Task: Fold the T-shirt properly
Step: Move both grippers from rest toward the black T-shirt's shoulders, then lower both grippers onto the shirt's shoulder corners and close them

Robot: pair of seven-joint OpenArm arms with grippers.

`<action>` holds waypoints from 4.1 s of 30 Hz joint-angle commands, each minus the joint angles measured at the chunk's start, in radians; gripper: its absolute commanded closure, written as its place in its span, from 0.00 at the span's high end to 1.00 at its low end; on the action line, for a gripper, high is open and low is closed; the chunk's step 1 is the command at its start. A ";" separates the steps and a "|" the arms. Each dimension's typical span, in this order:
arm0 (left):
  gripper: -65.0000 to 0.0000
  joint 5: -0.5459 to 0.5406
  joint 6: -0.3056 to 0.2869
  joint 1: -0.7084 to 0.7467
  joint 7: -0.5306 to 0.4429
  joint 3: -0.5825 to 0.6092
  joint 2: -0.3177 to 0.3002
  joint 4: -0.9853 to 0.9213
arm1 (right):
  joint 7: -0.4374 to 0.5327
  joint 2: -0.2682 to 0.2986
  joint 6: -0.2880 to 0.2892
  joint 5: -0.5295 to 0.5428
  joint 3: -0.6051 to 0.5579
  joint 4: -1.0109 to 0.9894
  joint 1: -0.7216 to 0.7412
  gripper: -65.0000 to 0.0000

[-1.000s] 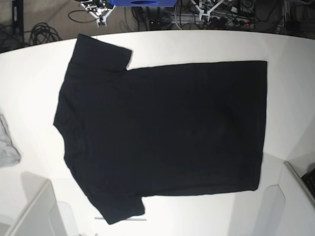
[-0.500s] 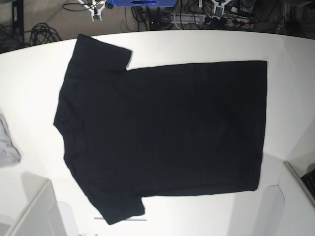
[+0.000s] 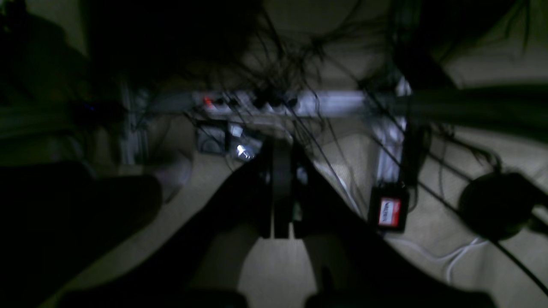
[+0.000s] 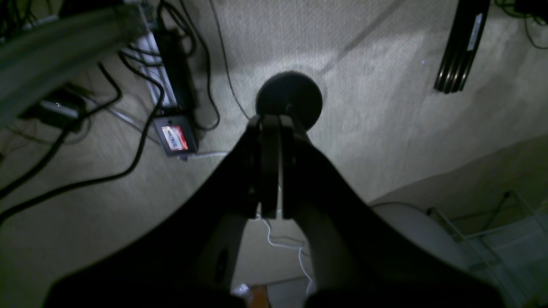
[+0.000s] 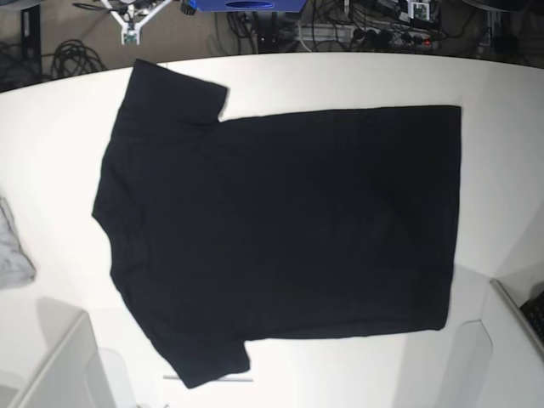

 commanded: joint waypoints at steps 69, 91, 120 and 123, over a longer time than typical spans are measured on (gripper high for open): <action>0.70 -0.541 -0.654 -0.133 0.536 -0.907 0.036 0.409 | -0.507 -0.028 0.339 0.835 0.515 0.361 0.251 0.61; 0.70 -0.489 -0.681 -0.191 0.538 -0.828 0.051 0.407 | -0.501 -0.028 0.383 0.812 0.405 0.284 0.246 0.53; 0.70 -0.485 -0.603 -0.421 0.683 -0.702 0.066 0.226 | -0.508 -0.029 0.383 0.724 0.403 0.284 0.252 0.00; 0.70 -0.485 -0.603 -0.421 0.683 -0.669 0.071 0.225 | -0.507 -0.029 0.383 0.724 0.403 0.284 0.252 0.00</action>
